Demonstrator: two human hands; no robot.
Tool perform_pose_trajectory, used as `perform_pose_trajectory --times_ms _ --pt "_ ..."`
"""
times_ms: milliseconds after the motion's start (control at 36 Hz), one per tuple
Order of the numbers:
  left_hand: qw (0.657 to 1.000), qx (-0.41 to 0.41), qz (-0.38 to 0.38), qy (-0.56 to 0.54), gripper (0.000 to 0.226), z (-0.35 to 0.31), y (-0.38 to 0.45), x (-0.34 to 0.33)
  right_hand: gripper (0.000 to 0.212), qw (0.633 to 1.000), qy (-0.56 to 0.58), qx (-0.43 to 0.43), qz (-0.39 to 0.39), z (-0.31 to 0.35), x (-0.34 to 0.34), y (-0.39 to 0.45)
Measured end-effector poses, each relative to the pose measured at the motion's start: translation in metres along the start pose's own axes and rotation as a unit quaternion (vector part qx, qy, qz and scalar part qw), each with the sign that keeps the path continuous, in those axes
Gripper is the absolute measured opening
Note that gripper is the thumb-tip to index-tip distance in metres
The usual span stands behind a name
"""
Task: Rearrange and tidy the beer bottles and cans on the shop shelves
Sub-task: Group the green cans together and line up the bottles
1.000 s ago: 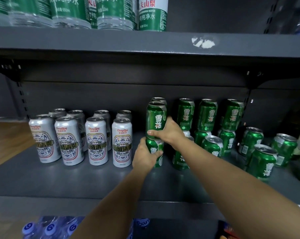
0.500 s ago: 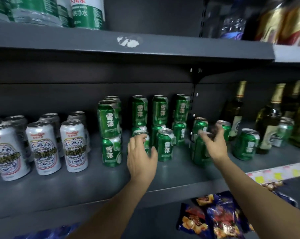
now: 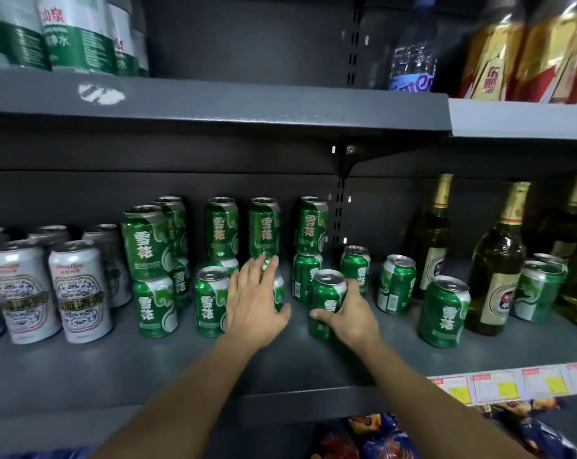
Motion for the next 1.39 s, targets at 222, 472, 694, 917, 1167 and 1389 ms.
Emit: perform_pose_trajectory --times_ms 222,472,694,917,1167,1389 --pt "0.998 0.013 0.066 -0.003 0.086 0.001 0.002 0.006 0.1 0.997 0.028 0.047 0.057 -0.007 -0.016 0.018" --pt "0.999 0.016 0.051 -0.008 0.086 0.0 0.002 0.003 0.08 0.995 0.03 0.04 0.088 -0.012 -0.017 0.025" --pt "0.999 0.021 0.041 0.004 0.082 -0.001 0.004 0.002 0.055 0.971 0.037 0.078 -0.225 -0.014 0.003 -0.003" --pt "0.995 0.012 -0.092 -0.024 0.072 -0.04 0.006 -0.004 0.069 0.875 0.099 -0.076 -0.468 -0.067 0.085 -0.021" --pt "0.982 -0.065 -0.158 -0.082 0.062 -0.066 0.002 -0.024 0.078 0.957 0.076 -0.15 -0.235 -0.112 0.098 -0.006" --pt "0.974 -0.103 -0.119 -0.165 0.058 -0.072 -0.01 -0.009 0.069 0.954 0.118 -0.014 -0.277 -0.043 0.094 -0.022"
Point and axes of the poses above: each hand's wrist, its own y-axis towards the middle knuckle, its own x-axis out of the back of the hand, z = x × y, the point moved 1 cm from there along y, towards the middle knuckle, and after that the axes turned 8 degrees about z, right-handed, at the moved point
